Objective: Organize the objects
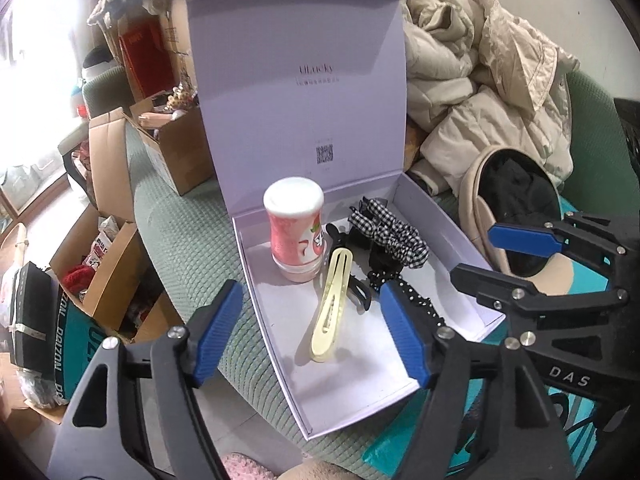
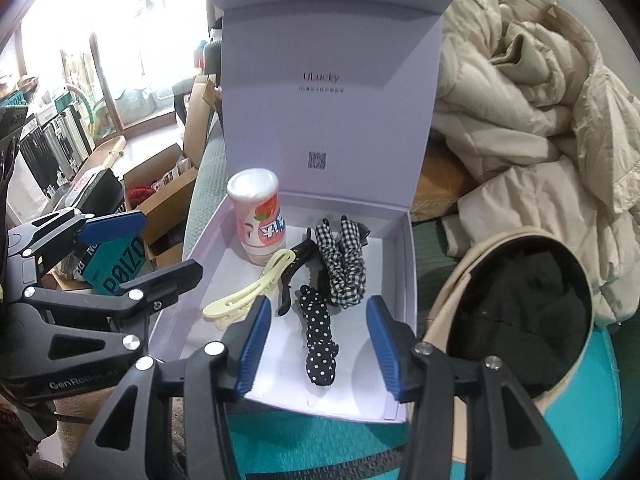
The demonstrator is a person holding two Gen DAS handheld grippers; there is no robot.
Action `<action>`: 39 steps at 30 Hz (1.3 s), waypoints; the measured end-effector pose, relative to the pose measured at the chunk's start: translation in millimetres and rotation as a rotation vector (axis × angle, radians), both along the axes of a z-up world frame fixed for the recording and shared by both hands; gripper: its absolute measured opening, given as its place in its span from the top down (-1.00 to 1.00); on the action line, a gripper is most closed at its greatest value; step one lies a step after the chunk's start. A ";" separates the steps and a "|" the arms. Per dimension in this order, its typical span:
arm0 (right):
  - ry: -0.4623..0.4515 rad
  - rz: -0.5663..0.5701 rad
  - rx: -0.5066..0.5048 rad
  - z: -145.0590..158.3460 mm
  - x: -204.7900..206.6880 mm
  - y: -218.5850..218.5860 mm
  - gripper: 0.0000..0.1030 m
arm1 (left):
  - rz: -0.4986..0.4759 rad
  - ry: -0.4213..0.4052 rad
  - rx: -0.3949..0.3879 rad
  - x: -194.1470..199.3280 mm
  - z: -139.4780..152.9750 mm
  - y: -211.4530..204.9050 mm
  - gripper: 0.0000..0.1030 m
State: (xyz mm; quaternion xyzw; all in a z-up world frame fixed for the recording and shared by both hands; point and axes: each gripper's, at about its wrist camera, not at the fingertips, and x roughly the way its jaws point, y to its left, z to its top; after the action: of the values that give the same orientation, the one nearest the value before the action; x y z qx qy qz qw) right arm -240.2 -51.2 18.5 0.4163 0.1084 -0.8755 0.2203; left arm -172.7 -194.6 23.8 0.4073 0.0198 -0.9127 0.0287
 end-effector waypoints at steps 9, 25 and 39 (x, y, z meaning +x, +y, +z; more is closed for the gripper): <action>0.073 -0.042 0.005 20.7 25.0 12.8 -0.74 | 0.075 0.063 -0.008 22.0 23.1 -5.1 -0.64; 0.096 -0.110 -0.017 45.4 87.2 42.3 -0.97 | 0.080 0.042 -0.011 76.3 41.4 8.7 -0.67; 0.108 -0.170 -0.025 40.9 145.0 64.6 -0.97 | 0.098 0.055 -0.010 132.0 42.2 24.8 -0.67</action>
State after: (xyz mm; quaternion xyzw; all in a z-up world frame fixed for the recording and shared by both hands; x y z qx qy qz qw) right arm -95.2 13.4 59.4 0.3735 0.0735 -0.9134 0.1442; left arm -40.7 -169.8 66.0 0.3804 0.0359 -0.9211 0.0749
